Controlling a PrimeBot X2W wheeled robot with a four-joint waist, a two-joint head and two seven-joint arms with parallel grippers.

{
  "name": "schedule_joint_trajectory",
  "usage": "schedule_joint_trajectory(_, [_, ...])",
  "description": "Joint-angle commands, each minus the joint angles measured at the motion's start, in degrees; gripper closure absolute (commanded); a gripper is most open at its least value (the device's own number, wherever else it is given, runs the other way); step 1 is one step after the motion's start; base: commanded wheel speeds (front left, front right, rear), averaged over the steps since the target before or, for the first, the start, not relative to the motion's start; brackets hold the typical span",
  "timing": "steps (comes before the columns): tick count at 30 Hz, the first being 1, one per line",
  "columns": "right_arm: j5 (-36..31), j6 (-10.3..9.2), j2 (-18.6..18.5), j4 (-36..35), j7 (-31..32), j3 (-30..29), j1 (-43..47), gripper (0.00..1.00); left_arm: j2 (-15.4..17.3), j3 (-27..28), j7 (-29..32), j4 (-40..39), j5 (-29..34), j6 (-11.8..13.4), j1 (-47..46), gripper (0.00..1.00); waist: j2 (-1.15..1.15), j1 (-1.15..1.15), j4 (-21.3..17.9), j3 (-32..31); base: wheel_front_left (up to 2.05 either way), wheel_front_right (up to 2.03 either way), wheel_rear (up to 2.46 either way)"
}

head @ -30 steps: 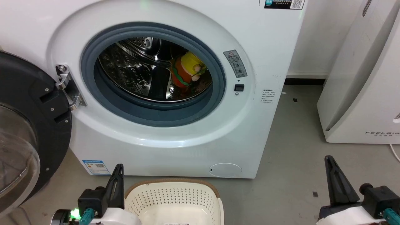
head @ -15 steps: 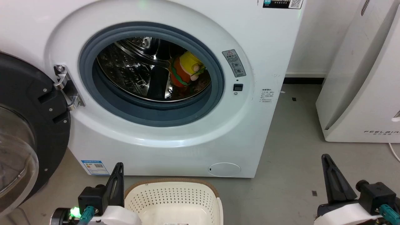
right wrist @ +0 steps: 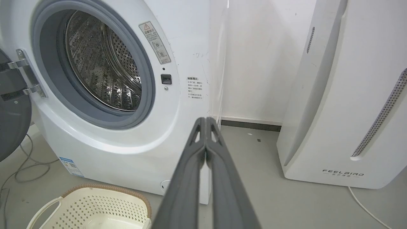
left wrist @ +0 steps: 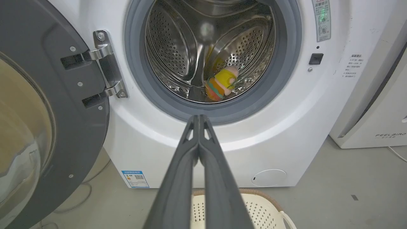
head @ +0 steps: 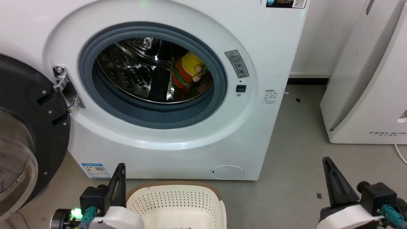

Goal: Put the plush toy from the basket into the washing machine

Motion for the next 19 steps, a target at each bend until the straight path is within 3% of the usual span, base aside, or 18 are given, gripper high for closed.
schedule_joint_trajectory(1, [-0.54, -0.03, 0.00, 0.19, 0.42, 0.10, -0.98, 1.00, -0.04, -0.10, 0.45, -0.58, 0.44, 0.18, -0.62, 1.00, 0.00, 0.00, -0.03, 0.01, 0.00, 0.00, 0.00])
schedule_joint_trajectory(19, [-1.57, -0.04, -0.01, 0.25, 2.54, 0.67, -1.65, 1.00, -0.06, -0.16, 2.55, -1.97, 0.87, 0.34, -0.90, 1.00, 0.00, 0.00, -0.38, 0.18, 0.00, 0.00, 0.00])
